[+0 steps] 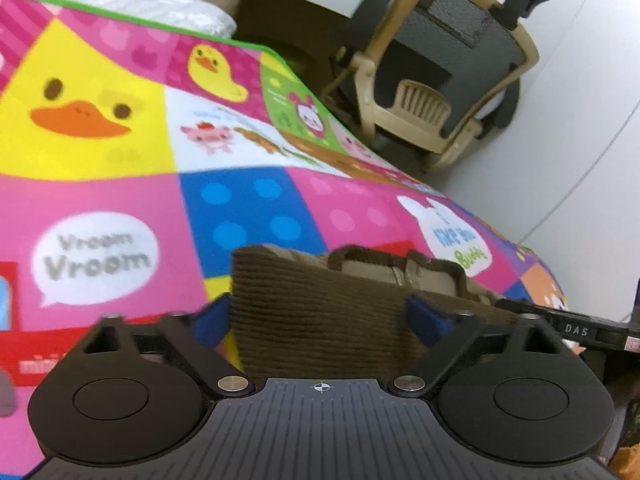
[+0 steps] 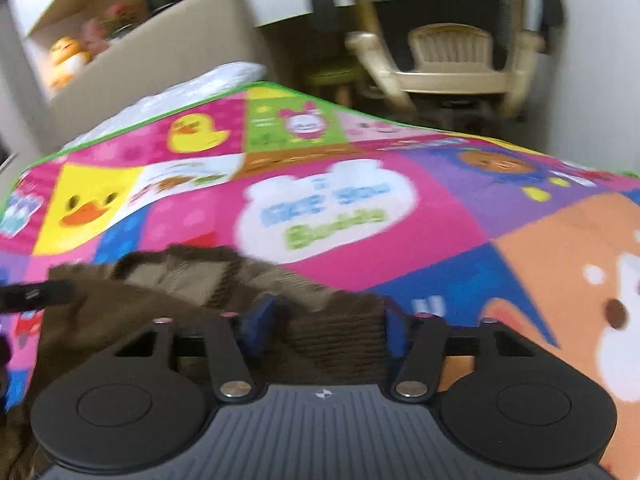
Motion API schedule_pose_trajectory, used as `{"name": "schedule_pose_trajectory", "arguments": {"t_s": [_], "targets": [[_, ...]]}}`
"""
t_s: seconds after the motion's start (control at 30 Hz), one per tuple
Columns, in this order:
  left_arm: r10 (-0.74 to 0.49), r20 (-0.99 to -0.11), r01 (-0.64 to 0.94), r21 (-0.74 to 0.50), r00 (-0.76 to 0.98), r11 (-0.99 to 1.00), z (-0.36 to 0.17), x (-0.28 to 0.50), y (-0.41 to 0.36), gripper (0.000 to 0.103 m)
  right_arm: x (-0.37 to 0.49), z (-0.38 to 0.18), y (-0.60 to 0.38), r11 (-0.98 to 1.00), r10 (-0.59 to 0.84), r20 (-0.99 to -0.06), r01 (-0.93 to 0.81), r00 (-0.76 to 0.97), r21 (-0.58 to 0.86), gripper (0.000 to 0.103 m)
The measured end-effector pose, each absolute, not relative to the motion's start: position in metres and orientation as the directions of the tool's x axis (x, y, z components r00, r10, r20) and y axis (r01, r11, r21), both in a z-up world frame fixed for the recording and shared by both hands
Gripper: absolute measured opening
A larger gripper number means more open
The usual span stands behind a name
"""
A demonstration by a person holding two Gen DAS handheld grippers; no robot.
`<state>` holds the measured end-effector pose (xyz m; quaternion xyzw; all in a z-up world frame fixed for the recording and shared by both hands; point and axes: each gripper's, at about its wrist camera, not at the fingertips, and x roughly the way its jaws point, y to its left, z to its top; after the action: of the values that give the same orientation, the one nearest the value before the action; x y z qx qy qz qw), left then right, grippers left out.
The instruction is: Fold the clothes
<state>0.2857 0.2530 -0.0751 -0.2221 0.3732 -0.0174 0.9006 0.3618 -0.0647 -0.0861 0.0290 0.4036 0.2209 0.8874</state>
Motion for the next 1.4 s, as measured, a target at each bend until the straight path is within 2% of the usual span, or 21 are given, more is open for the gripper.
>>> {"name": "schedule_pose_trajectory", "arguments": {"t_s": [0.1,0.23,0.27,0.33,0.53,0.57,0.6,0.63,0.67,0.7,0.77,0.9,1.17,1.3,1.4], "targets": [[-0.213,-0.653,-0.137,-0.442,0.727,0.887,-0.084,0.288,0.257,0.078,0.358,-0.087,-0.055,0.887,0.431,-0.701,-0.411,0.568,0.212,0.044],[-0.229,-0.648,-0.124,-0.452,0.727,0.883,-0.085,0.288,0.26,0.061,0.357,-0.087,-0.056,0.879,0.445,-0.695,-0.423,0.565,0.219,0.041],[-0.229,-0.649,-0.121,-0.448,0.725,0.886,-0.086,0.288,0.26,0.061,0.357,-0.087,-0.056,0.879,0.446,-0.693,-0.424,0.566,0.218,0.041],[-0.234,-0.646,-0.123,-0.457,0.727,0.881,-0.086,0.288,0.262,0.063,0.357,-0.087,-0.057,0.884,0.436,-0.691,-0.416,0.577,0.211,0.043],[-0.245,-0.639,-0.115,-0.467,0.729,0.877,-0.087,0.289,0.264,0.078,0.358,-0.091,-0.066,0.894,0.429,-0.672,-0.388,0.603,0.223,0.052],[-0.24,-0.64,-0.11,-0.457,0.73,0.883,-0.087,0.289,0.261,0.079,0.358,-0.092,-0.066,0.891,0.435,-0.667,-0.396,0.605,0.222,0.051],[-0.236,-0.641,-0.105,-0.446,0.731,0.889,-0.087,0.29,0.259,0.079,0.357,-0.092,-0.065,0.884,0.446,-0.662,-0.412,0.602,0.22,0.044],[-0.219,-0.648,-0.098,-0.416,0.73,0.904,-0.086,0.29,0.254,0.07,0.355,-0.092,-0.063,0.876,0.458,-0.657,-0.43,0.599,0.218,0.034],[-0.203,-0.657,-0.091,-0.384,0.726,0.919,-0.084,0.291,0.249,0.051,0.354,-0.092,-0.061,0.868,0.469,-0.655,-0.444,0.592,0.221,0.029],[-0.191,-0.664,-0.086,-0.361,0.723,0.929,-0.083,0.29,0.246,0.044,0.353,-0.092,-0.06,0.863,0.478,-0.655,-0.452,0.585,0.225,0.022],[-0.179,-0.661,-0.066,-0.327,0.729,0.943,-0.079,0.286,0.241,0.027,0.351,-0.091,-0.058,0.853,0.493,-0.654,-0.467,0.573,0.233,0.019],[-0.18,-0.642,-0.025,-0.297,0.745,0.955,-0.069,0.278,0.238,0.02,0.347,-0.086,-0.059,0.847,0.502,-0.652,-0.478,0.569,0.235,0.016],[-0.254,-0.55,0.048,-0.361,0.795,0.931,-0.047,0.247,0.245,0.014,0.322,-0.058,-0.064,0.831,0.522,-0.615,-0.516,0.591,0.209,0.013],[-0.316,-0.455,0.163,-0.344,0.833,0.925,-0.019,0.187,0.247,0.014,0.267,-0.021,-0.087,0.782,0.592,-0.544,-0.589,0.595,0.207,0.012],[-0.328,-0.48,0.195,-0.307,0.813,0.932,-0.028,0.141,0.244,0.014,0.22,-0.007,-0.107,0.753,0.617,-0.523,-0.633,0.587,0.178,0.012]]}}
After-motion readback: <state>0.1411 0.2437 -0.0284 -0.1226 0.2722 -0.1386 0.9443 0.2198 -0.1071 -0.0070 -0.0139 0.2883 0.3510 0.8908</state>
